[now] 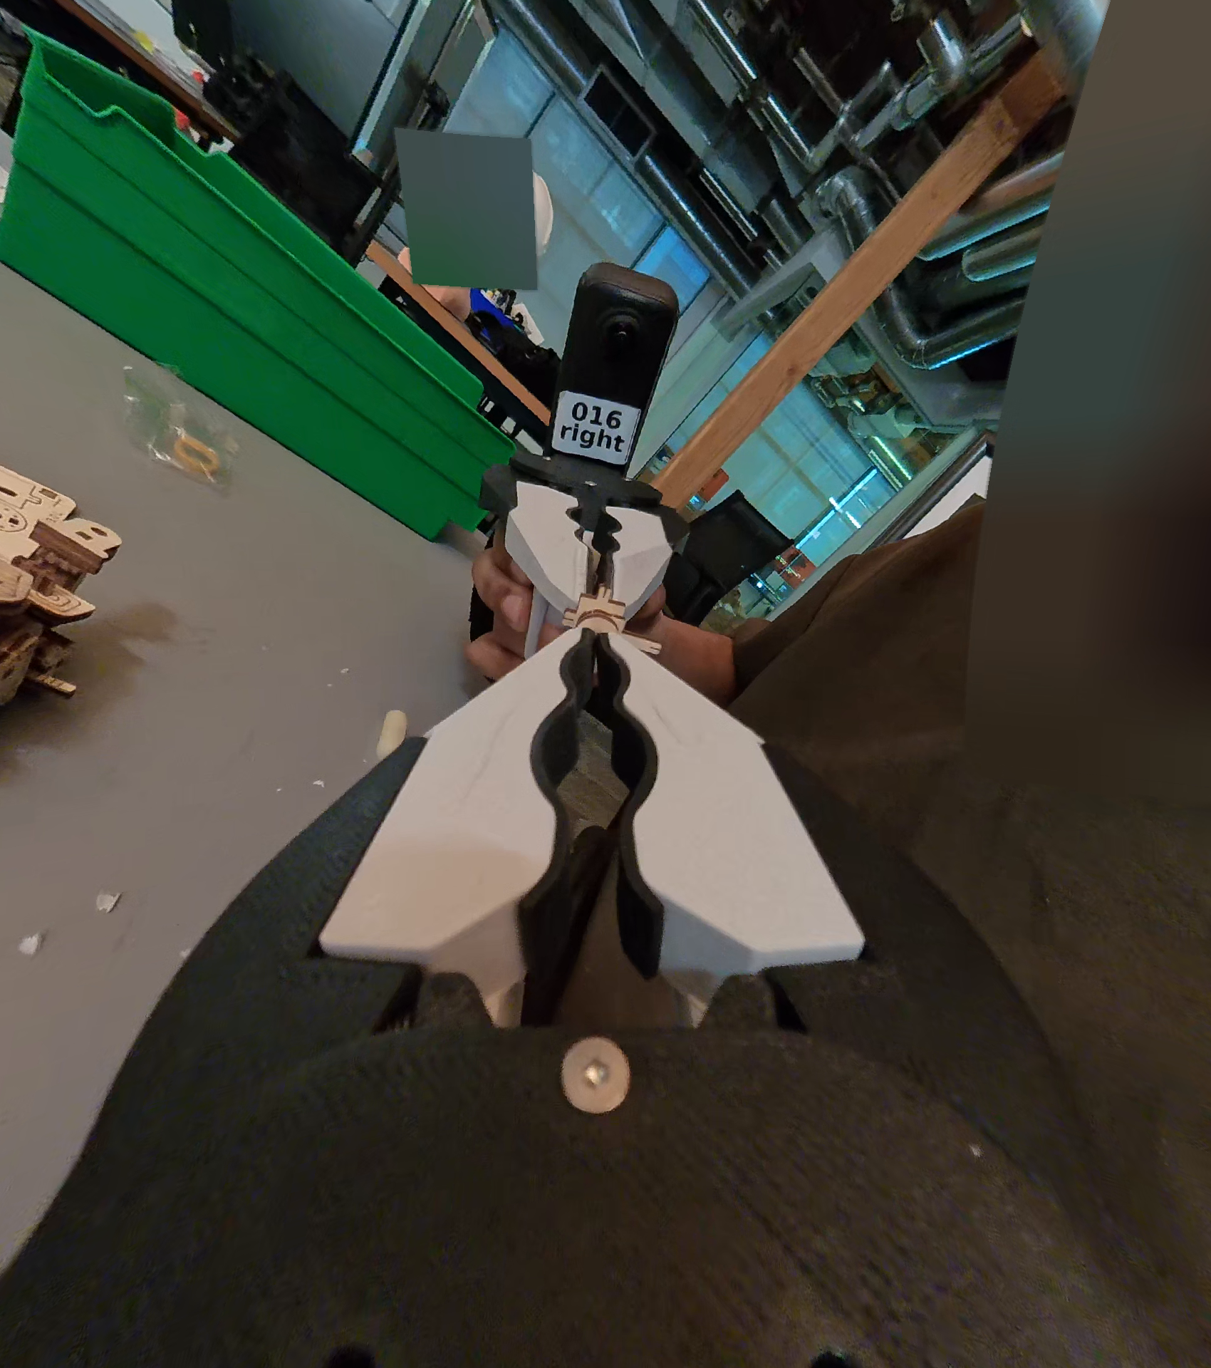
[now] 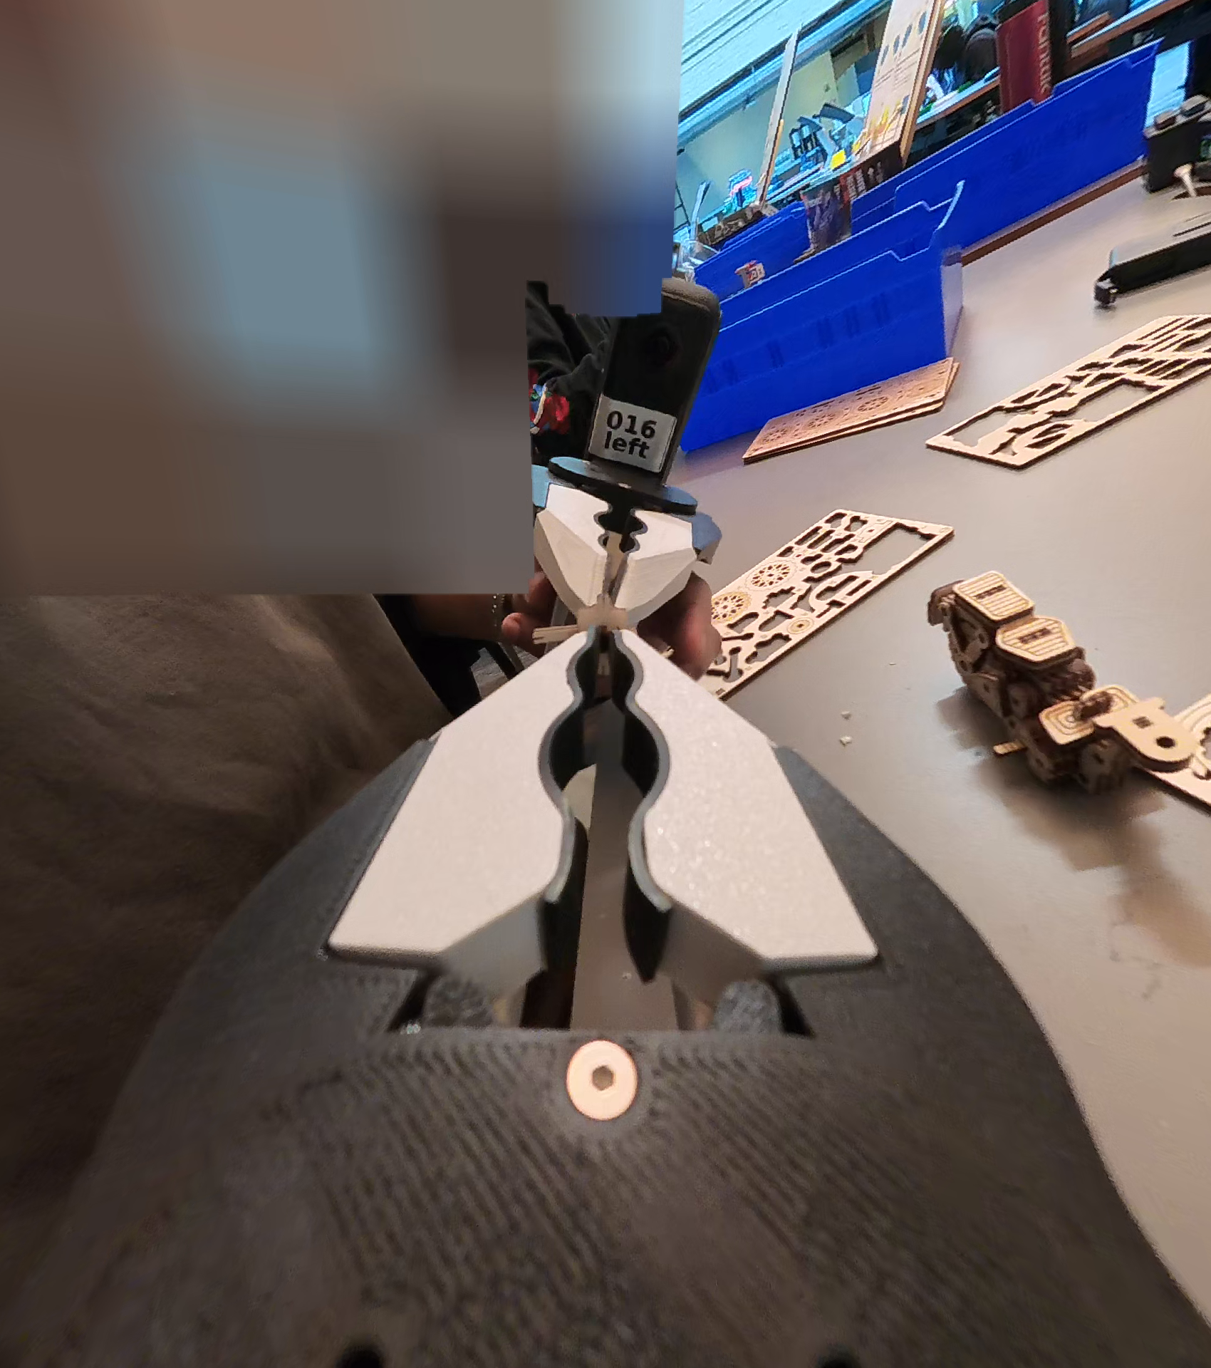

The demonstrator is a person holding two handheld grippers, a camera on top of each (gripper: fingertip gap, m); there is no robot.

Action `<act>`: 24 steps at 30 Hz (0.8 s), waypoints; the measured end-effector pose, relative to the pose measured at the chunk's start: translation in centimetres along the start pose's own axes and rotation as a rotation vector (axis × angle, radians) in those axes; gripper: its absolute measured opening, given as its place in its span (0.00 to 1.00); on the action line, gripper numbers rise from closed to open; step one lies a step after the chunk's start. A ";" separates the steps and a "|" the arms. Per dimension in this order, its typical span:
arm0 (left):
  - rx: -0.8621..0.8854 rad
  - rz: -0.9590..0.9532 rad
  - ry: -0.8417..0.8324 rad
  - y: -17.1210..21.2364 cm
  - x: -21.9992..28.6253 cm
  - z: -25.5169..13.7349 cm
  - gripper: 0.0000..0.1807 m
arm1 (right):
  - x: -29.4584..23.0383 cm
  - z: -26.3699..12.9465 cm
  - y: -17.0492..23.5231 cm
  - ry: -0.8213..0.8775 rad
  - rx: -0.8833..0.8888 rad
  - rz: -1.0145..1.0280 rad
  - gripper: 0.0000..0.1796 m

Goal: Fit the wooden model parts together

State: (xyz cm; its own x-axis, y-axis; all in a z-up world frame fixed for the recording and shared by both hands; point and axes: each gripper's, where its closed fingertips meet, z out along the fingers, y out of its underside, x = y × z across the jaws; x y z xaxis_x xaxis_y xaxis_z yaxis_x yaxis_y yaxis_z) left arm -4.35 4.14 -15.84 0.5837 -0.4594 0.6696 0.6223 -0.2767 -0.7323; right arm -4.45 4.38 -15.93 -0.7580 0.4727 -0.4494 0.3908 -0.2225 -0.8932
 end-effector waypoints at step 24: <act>-0.034 0.055 -0.016 -0.6 0.1 -0.2 0.11 | -0.1 0.2 -0.9 0.001 0.029 -0.029 0.00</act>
State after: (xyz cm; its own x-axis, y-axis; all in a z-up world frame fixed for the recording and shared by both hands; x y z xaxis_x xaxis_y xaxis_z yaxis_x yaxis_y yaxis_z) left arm -4.81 4.09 -15.35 0.6244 -0.4615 0.6302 0.5716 -0.2799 -0.7713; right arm -4.83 4.32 -15.05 -0.7685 0.4799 -0.4233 0.3533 -0.2333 -0.9059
